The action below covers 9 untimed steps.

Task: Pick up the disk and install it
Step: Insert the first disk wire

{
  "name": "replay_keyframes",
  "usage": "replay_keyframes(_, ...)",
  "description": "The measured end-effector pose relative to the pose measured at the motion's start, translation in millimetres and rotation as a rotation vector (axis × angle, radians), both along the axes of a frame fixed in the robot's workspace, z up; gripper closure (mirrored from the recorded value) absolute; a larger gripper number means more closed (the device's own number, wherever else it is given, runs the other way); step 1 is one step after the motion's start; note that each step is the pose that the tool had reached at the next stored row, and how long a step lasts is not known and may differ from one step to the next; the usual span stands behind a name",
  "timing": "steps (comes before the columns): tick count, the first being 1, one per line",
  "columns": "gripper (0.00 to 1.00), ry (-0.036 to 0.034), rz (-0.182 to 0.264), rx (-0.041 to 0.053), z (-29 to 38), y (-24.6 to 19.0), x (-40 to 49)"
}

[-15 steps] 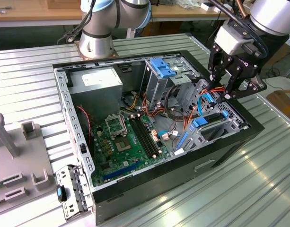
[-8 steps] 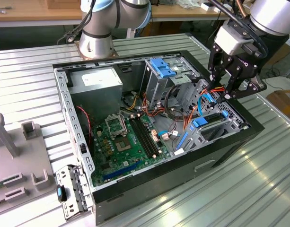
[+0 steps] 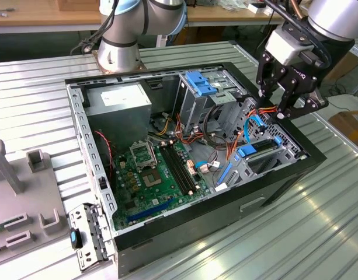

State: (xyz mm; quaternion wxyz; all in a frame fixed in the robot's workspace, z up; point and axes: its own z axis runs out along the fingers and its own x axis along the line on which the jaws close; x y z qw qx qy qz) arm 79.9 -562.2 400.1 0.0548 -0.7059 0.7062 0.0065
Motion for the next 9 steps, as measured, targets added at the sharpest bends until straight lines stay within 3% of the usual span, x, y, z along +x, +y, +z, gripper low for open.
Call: replay_keyframes(9, 0.55, 0.0000, 0.062, 0.0000, -0.1, 8.7, 6.2)
